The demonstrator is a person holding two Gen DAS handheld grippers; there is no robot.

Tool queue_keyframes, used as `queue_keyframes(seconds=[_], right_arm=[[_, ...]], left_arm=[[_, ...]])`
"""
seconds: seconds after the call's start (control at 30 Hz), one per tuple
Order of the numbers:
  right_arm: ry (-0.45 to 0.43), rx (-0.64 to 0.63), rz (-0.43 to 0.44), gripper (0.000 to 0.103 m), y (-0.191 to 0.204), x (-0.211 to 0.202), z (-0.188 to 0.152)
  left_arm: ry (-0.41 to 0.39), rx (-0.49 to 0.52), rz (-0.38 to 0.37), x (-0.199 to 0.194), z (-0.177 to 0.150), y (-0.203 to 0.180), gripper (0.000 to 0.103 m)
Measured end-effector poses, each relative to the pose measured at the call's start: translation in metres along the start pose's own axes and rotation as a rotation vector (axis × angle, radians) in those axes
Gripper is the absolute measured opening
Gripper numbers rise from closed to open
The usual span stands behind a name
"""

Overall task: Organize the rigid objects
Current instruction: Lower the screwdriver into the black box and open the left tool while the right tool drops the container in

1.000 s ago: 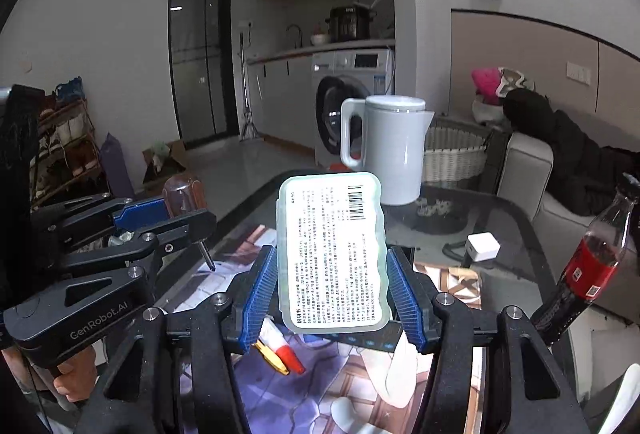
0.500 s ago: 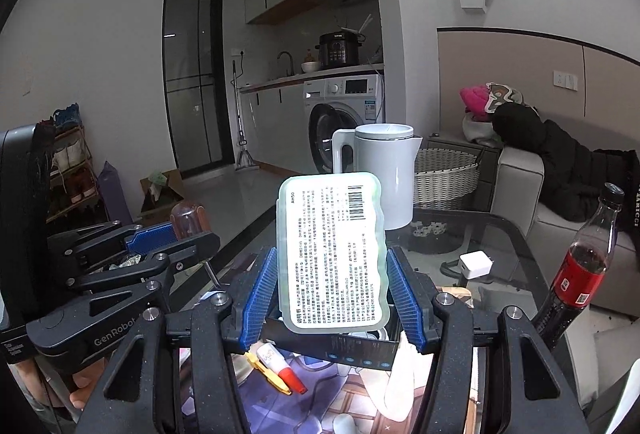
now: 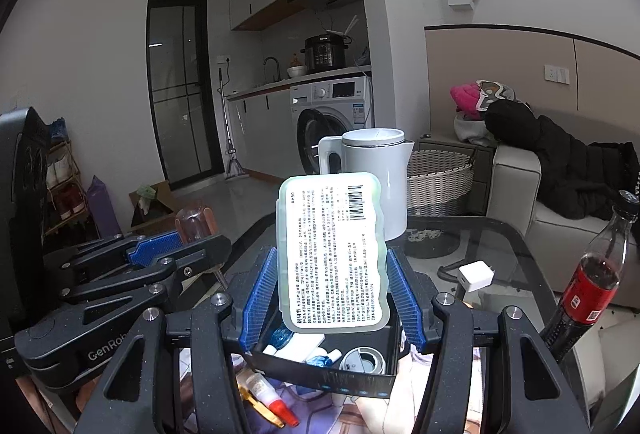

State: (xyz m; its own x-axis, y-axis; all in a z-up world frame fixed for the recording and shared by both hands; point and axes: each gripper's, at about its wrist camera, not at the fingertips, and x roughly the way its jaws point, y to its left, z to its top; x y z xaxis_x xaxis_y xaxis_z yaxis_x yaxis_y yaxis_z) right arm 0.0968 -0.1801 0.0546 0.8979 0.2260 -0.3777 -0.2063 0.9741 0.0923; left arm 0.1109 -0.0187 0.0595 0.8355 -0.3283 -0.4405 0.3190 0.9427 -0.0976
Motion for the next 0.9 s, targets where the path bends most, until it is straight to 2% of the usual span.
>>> queue_keyframes(seconds=[0.2, 0.4, 0.63, 0.9], right_arm=[[-0.004, -0.001, -0.035, 0.056, -0.002, 0.019, 0.003], [0.038, 0.017, -0.041, 0.056, -0.009, 0.042, 0.002], [0.157, 0.049, -0.047, 0.056, -0.019, 0.073, -0.005], [0.348, 0.095, -0.054, 0.056, -0.030, 0.111, -0.026]], left_arm=[[-0.026, 0.002, 0.011, 0.015, 0.004, 0.001, 0.025], [-0.017, 0.004, 0.022, 0.032, 0.006, 0.004, 0.025], [0.114, -0.023, 0.006, 0.064, 0.000, 0.011, 0.025], [0.255, -0.034, 0.004, 0.098, -0.019, 0.013, 0.025]])
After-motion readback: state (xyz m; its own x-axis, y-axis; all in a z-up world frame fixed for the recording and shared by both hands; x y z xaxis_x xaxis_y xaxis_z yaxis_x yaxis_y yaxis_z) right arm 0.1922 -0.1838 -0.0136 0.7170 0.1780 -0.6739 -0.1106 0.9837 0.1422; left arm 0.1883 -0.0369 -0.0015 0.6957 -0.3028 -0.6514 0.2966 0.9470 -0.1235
